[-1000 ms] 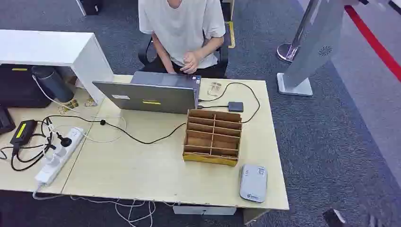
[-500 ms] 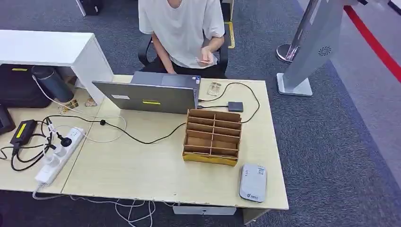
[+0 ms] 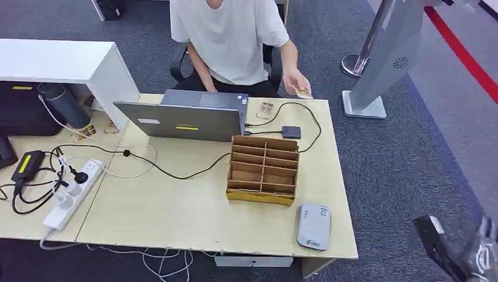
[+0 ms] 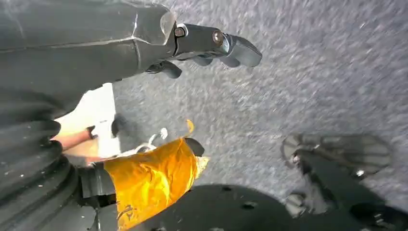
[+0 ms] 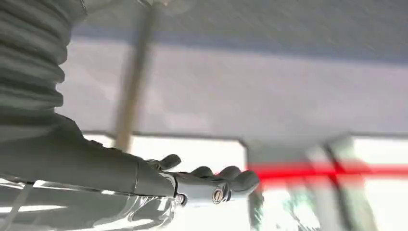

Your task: Pass the card to the sensor for recognition and then transmit it.

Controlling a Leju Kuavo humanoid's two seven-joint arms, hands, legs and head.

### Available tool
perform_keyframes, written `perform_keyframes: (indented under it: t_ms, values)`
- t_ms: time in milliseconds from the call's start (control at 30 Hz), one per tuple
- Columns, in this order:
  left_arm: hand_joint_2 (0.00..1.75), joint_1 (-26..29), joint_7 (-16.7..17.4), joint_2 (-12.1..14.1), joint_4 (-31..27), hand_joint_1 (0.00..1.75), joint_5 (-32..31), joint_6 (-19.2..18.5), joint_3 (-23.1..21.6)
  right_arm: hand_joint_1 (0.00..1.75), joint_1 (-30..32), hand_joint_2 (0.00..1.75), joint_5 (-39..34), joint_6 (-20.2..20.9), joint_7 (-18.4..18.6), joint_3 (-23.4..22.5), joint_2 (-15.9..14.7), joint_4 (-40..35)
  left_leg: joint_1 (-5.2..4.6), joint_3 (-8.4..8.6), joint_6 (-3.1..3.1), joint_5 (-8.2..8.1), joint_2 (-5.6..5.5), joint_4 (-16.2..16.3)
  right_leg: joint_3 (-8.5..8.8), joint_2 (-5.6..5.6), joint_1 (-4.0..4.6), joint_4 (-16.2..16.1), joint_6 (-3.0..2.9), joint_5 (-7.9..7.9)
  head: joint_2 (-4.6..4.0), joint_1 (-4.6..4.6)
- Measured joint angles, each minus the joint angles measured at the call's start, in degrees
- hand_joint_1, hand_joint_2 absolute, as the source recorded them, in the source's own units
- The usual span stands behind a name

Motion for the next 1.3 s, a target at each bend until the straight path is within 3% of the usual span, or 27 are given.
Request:
perform_keyframes:
  t_ms: [100, 233, 433, 700, 900, 1300]
  values:
    - [1.75, -0.1, -2.8, -0.4, 0.0, 0.0, -1.7, 2.1, -0.4, 0.0, -1.6, 1.75, 1.8, 0.7, 2.2, 6.5, -3.6, -4.8, 0.0, 0.0, 0.02, 0.01, -0.02, 0.0, 0.0, -0.02, 0.0, 0.0, 0.01, 0.01, 0.0, -0.07]
    - [1.75, -0.4, -4.8, -0.7, 0.0, 0.0, -3.2, 2.8, -1.4, 0.0, -3.2, 1.75, 3.6, 1.2, 3.7, 11.3, -5.8, -6.6, 0.0, -0.06, 0.03, 0.02, -0.14, 0.0, 0.03, -0.14, 0.0, 0.0, 0.01, 0.01, 0.0, -0.07]
    - [1.75, -0.9, -3.8, -1.0, 0.0, 0.0, -5.5, -0.3, -3.9, 0.0, -11.5, 1.75, 7.3, 3.1, 6.1, 22.4, -9.3, -6.3, 0.01, -0.02, -0.02, 0.06, 0.07, 0.0, -0.07, 0.1, 0.01, 0.1, -0.05, 0.08, 0.0, -0.05]
    - [1.75, -0.9, -3.6, -1.4, 0.0, 0.0, -5.5, -2.8, -5.0, 0.0, -21.4, 1.75, 8.6, 4.9, 7.9, 33.4, -10.4, -4.4, 0.02, -0.07, 0.04, 0.15, -0.05, 0.0, -0.07, -0.04, 0.02, 0.1, -0.05, 0.11, 0.0, -0.07]
    - [1.75, -1.0, -3.3, -1.0, 0.0, 0.0, -5.7, -4.7, -5.5, 0.0, -25.3, 1.75, 8.5, 5.0, 8.4, 37.0, -10.4, -3.0, 0.02, -0.1, 0.04, 0.15, -0.11, 0.0, -0.07, -0.08, 0.01, 0.1, -0.05, 0.1, 0.0, -0.07]
    - [1.75, -1.0, -3.2, -0.7, 0.0, 0.0, -5.7, -6.1, -5.8, 0.0, -27.6, 1.75, 8.2, 4.9, 8.5, 39.1, -10.4, -1.9, 0.01, -0.12, 0.04, 0.15, -0.12, 0.0, -0.08, -0.09, 0.01, 0.1, -0.04, 0.11, 0.0, -0.07]
